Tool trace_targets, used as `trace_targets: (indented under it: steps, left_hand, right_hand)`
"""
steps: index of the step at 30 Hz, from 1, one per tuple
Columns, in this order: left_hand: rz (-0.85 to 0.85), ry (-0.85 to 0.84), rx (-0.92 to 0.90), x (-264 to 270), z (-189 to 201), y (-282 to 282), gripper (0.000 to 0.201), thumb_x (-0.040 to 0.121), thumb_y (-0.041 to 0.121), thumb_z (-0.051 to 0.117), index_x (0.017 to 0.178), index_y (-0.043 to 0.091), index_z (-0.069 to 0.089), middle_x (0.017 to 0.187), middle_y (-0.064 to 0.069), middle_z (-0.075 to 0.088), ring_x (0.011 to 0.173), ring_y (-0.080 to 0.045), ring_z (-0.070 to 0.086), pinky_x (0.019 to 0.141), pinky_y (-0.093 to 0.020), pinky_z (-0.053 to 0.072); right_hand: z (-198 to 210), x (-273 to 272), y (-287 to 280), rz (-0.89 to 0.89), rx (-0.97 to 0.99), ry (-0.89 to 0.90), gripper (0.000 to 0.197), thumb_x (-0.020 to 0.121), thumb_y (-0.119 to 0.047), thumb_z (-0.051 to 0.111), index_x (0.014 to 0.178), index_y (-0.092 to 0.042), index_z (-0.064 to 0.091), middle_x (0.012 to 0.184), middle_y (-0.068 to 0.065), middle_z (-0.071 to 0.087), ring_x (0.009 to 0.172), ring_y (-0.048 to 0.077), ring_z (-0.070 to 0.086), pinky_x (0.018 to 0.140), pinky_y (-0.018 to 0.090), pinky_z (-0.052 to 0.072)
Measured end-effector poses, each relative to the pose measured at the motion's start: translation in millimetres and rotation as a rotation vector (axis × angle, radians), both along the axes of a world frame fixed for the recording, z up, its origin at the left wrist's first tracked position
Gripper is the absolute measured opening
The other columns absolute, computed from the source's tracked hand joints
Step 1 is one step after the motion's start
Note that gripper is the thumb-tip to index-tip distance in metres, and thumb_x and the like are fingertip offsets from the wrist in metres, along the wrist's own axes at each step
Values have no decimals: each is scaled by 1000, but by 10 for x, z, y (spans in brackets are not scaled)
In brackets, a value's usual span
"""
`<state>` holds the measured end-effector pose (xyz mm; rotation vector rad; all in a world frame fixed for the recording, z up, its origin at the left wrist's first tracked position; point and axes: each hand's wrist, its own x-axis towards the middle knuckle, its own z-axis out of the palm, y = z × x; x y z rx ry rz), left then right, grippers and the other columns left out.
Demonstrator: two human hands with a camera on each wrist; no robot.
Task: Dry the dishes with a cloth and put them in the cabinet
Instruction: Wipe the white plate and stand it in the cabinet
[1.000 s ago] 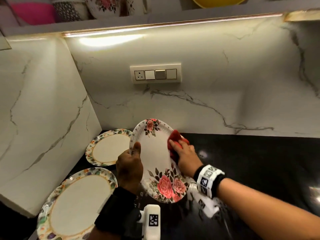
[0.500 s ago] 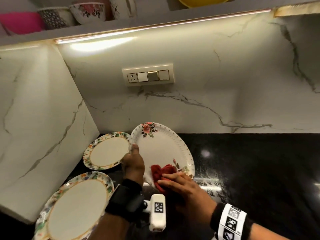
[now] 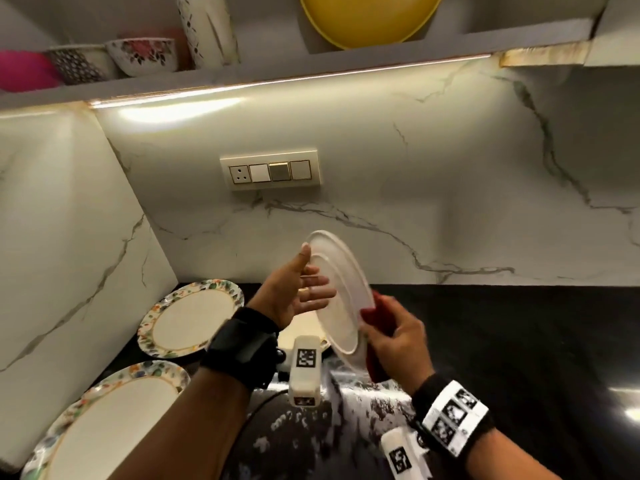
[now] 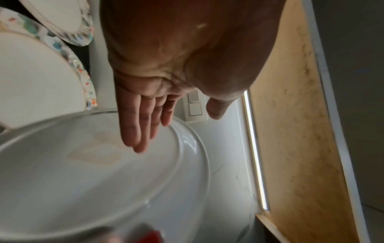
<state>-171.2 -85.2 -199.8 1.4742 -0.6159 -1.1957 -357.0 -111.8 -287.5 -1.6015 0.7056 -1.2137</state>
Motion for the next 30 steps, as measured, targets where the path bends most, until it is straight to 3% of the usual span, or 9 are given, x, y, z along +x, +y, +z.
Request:
trace_targets:
  steps: [4,6,8,11,14,19,22,26,30]
  left_hand:
    - [211,-322,59,44,-598,76,50,88,55,52,111,12,64,103,0,63,97,-23,59,86,-33,44]
    - [331,-154,101,119,-908,202,67,90,61,45,128,7,57,120,-5,62,113,-25,55,97,-35,42]
    - [314,116,87,133,-1078,287,71,90,68,33,128,13,57,122,-8,65,115,-29,58,101,-45,45]
    - [421,263,-12,171,-1128,340,62,96,59,31,120,10,60,114,-16,68,105,-33,62,91,-45,50]
    - [619,188,-53,248,-1107,356,52,96,50,44,116,5,60,110,-14,67,95,-30,63,78,-38,52]
    - [744,-130,-162,441,-873,438,49,98,41,46,112,-2,63,112,-17,66,105,-33,61,97,-44,48]
    - [603,-286,-241,469,-786,458,40,100,36,45,87,3,65,87,-14,66,80,-25,60,81,-38,51]
    - [361,-464,-314,502,-785,445,56,95,44,45,68,-5,55,60,-12,53,57,-18,46,56,-40,43]
    - [249,-571,-273,664,-856,443,55,95,44,44,70,-3,59,68,-23,61,60,-23,53,62,-50,49]
  right_hand:
    - [-1,-220,-278,-39,487,-320,40,74,8,70,102,-21,67,95,6,72,88,26,65,80,42,55]
    - [-44,-328,-318,37,667,-424,40,71,1,70,106,-18,66,98,12,71,88,29,65,76,42,57]
    - [-101,-399,-345,125,771,-461,43,71,-2,68,112,-15,64,101,14,71,90,31,67,72,40,59]
    - [-181,-403,-366,210,846,-429,41,77,-1,65,117,-11,61,109,18,70,96,34,68,84,49,57]
    - [-251,-305,-443,122,915,-226,36,79,-6,69,114,-5,61,98,22,71,78,31,71,65,45,60]
    - [-27,-180,-852,1,1044,-139,16,95,-13,53,97,2,59,72,20,69,55,28,69,49,38,58]
    - [187,118,-986,59,906,45,23,91,8,44,109,5,58,88,22,64,63,31,66,57,39,57]
    - [263,779,-857,-8,264,612,41,77,14,49,102,-12,68,96,8,67,91,31,66,84,33,51]
    - [422,1204,-501,-42,-169,806,58,78,1,55,128,-26,62,137,1,56,129,20,49,112,19,27]
